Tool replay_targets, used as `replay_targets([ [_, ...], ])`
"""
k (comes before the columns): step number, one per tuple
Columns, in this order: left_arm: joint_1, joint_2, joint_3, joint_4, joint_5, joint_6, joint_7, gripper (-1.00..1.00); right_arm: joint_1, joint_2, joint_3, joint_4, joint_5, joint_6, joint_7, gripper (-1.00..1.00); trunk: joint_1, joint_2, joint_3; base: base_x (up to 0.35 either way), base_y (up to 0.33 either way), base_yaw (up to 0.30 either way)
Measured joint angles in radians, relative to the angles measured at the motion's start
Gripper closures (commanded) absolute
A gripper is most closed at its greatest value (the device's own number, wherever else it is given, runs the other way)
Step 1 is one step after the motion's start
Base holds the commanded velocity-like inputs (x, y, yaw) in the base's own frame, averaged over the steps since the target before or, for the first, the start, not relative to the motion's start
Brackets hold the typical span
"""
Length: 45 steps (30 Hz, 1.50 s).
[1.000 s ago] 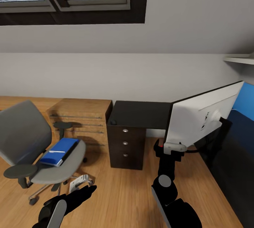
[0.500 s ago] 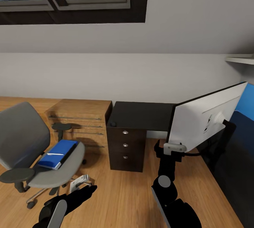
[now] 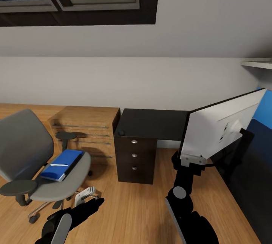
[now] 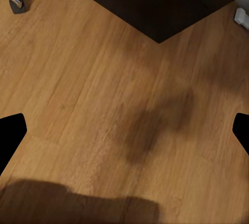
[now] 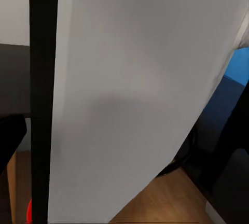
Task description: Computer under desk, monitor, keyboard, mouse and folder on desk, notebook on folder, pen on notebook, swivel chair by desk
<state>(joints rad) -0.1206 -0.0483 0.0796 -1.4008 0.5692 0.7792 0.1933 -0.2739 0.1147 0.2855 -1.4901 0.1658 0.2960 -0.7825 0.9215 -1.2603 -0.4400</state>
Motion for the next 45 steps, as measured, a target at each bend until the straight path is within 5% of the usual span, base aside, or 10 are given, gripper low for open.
replay_targets([
  [6, 0.0, 0.0, 0.0, 0.0, 0.0, 0.0, 0.0, -1.0, 0.0, 0.0, -0.001, 0.005, -0.001, 0.001, -0.001, -1.0, -0.019, 0.035, 0.016, 0.0, 0.0, 0.0],
  [38, 0.0, 0.0, 0.002, 0.0, 0.002, 0.0, 0.0, -1.0, 0.0, 0.001, 0.0, 0.005, 0.0, 0.007, -0.003, -1.0, -0.019, 0.035, 0.016, 0.037, 0.032, 0.0],
  [45, 0.0, 0.0, 0.002, 0.0, 0.002, 0.0, 0.0, -1.0, 0.0, 0.002, -0.027, 0.005, 0.0, 0.009, -0.004, -1.0, -0.019, 0.035, 0.016, 0.0, 0.0, 0.0],
])
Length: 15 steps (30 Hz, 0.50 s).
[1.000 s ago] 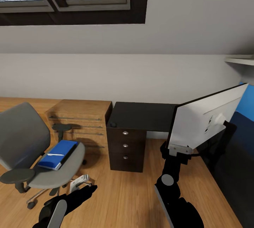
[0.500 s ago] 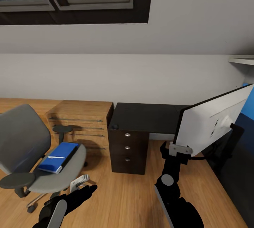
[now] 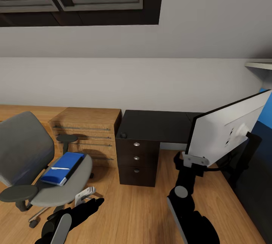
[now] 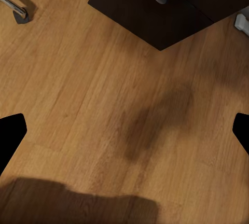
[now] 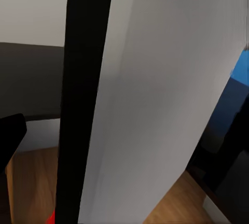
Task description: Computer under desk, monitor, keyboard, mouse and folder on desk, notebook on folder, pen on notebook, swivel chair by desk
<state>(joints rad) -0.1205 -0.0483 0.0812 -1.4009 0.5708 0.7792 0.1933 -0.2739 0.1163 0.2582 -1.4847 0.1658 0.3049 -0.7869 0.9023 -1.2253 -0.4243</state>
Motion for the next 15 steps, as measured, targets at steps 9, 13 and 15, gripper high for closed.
replay_targets([
  [9, 0.0, 0.0, 0.0, 0.0, 0.0, 0.0, 0.0, -1.0, 0.0, 0.0, -0.012, 0.0, -0.001, 0.001, 0.0, -1.0, 0.0, 0.0, 0.0, 0.0, 0.0, 0.0],
  [13, 0.0, 0.0, 0.0, 0.0, 0.0, 0.0, 0.0, -1.0, 0.0, 0.0, -0.013, 0.0, -0.001, 0.001, 0.0, -1.0, 0.0, 0.0, 0.0, 0.0, 0.0, 0.0],
  [15, 0.0, 0.0, 0.0, 0.0, 0.0, 0.0, 0.0, -1.0, 0.0, 0.0, -0.015, 0.0, -0.001, 0.001, 0.0, -1.0, 0.0, 0.0, 0.0, 0.0, 0.0, 0.0],
])
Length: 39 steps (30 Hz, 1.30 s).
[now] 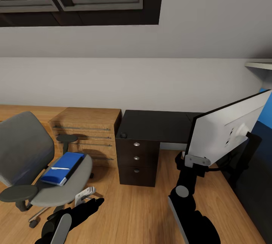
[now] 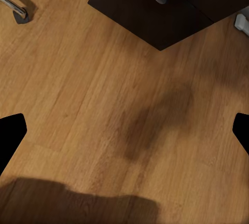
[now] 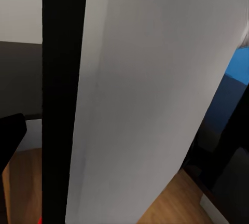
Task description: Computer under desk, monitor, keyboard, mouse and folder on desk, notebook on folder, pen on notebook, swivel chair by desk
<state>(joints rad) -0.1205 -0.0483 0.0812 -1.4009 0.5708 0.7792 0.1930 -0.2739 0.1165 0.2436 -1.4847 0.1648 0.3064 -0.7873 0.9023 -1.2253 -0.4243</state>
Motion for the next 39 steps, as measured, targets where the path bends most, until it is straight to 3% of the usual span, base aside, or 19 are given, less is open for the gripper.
replay_targets([
  [11, 0.0, 0.0, 0.001, 0.0, 0.0, 0.0, 0.0, -1.0, 0.0, 0.001, -0.023, 0.0, 0.0, 0.001, 0.001, -1.0, 0.0, 0.0, 0.0, -0.009, -0.012, 0.0],
  [39, 0.0, 0.0, 0.0, 0.0, 0.0, 0.0, 0.0, -1.0, 0.0, 0.0, -0.02, 0.0, -0.001, -0.001, 0.007, -1.0, 0.0, 0.0, 0.0, -0.046, -0.104, 0.0],
])
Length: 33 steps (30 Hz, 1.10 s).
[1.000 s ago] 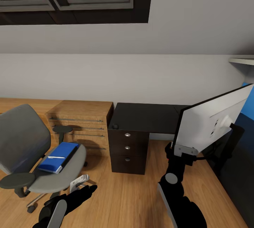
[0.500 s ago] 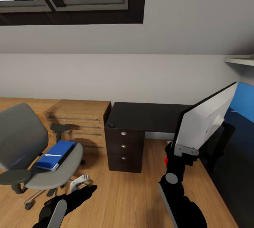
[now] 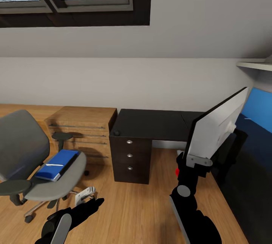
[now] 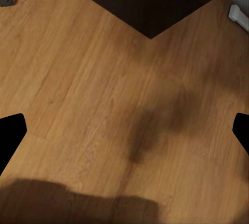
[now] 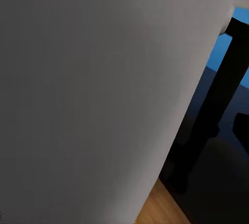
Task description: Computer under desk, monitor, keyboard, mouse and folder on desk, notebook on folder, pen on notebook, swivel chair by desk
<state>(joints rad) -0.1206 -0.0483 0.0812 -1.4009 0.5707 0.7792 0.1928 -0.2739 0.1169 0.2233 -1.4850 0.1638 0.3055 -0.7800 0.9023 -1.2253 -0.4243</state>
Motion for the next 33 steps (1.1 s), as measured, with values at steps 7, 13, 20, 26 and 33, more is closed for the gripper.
replay_targets([
  [7, 0.0, 0.0, 0.0, 0.0, 0.0, 0.0, 0.0, -1.0, 0.0, 0.001, 0.003, 0.001, -0.004, -0.002, 0.001, -1.0, 0.0, 0.0, 0.0, 0.0, -0.001, 0.0],
  [13, 0.0, 0.0, 0.0, 0.0, 0.001, 0.0, 0.0, -1.0, 0.0, 0.001, 0.003, 0.0, -0.004, -0.003, 0.0, -1.0, 0.0, 0.0, 0.0, 0.0, 0.0, 0.0],
  [20, 0.0, 0.0, 0.001, 0.0, 0.002, 0.0, 0.0, -1.0, 0.0, 0.001, 0.004, 0.0, -0.004, 0.0, -0.001, -1.0, 0.0, 0.0, 0.0, -0.017, -0.017, 0.0],
  [26, 0.0, 0.0, 0.0, 0.0, 0.002, 0.0, 0.0, -1.0, 0.0, 0.001, 0.004, 0.0, -0.004, -0.001, 0.0, -1.0, 0.0, 0.0, 0.0, -0.144, -0.135, 0.0],
  [33, 0.0, 0.0, 0.002, 0.0, 0.003, 0.0, -0.001, -1.0, 0.0, 0.0, 0.003, 0.0, -0.004, 0.0, -0.001, -1.0, 0.0, 0.0, 0.0, -0.075, -0.007, 0.0],
])
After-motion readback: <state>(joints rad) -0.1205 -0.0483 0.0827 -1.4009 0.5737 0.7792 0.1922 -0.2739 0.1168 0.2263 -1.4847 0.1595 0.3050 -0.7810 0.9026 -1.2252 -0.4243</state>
